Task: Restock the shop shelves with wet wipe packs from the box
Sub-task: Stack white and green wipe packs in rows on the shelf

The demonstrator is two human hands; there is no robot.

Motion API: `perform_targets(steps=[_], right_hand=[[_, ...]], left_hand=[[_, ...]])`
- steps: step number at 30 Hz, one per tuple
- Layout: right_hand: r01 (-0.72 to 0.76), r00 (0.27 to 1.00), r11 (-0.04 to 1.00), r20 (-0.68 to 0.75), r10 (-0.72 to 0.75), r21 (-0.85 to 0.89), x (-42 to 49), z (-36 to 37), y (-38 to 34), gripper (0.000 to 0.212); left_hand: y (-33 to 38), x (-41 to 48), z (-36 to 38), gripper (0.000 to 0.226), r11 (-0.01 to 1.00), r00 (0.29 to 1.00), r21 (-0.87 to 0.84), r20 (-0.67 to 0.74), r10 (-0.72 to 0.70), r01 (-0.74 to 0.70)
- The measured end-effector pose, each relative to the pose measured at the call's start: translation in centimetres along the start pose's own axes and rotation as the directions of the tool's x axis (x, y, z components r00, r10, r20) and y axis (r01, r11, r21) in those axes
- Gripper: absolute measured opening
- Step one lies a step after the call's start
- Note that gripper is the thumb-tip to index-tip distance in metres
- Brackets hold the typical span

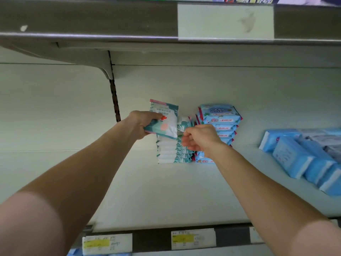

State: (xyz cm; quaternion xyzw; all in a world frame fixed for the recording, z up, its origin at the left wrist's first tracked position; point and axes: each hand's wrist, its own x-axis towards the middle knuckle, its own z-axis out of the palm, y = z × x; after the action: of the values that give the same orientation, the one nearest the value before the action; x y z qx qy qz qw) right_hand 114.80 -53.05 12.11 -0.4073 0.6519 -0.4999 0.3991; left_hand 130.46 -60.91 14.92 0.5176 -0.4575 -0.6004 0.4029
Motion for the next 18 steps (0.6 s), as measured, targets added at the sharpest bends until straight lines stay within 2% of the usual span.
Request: perform_targets(steps=[5,14,18], right_hand=[[0.046,0.997,0.995,-0.054,-0.051,-0.085,1.4,-0.4,0.9,0.027],[0.058,0.992,0.972,-0.094,-0.081,-0.228,3.1,-1.0,2.5,0.026],[0.085,0.984,0.921,-0.111,-0.137,-0.381,3.3,-0.8,2.7,0.032]], left_hand=[[-0.9,1.2,0.6,0.012,1.0,0.998,0.01,-0.056,0.001,0.0],[-2.0,1.7,1.1,0.017,0.999,0.996,0.019,-0.081,-0.043,0.044],[-2.1,1.2,0.4,0.032,0.995,0.993,0.06,-0.097,-0.073,0.079]])
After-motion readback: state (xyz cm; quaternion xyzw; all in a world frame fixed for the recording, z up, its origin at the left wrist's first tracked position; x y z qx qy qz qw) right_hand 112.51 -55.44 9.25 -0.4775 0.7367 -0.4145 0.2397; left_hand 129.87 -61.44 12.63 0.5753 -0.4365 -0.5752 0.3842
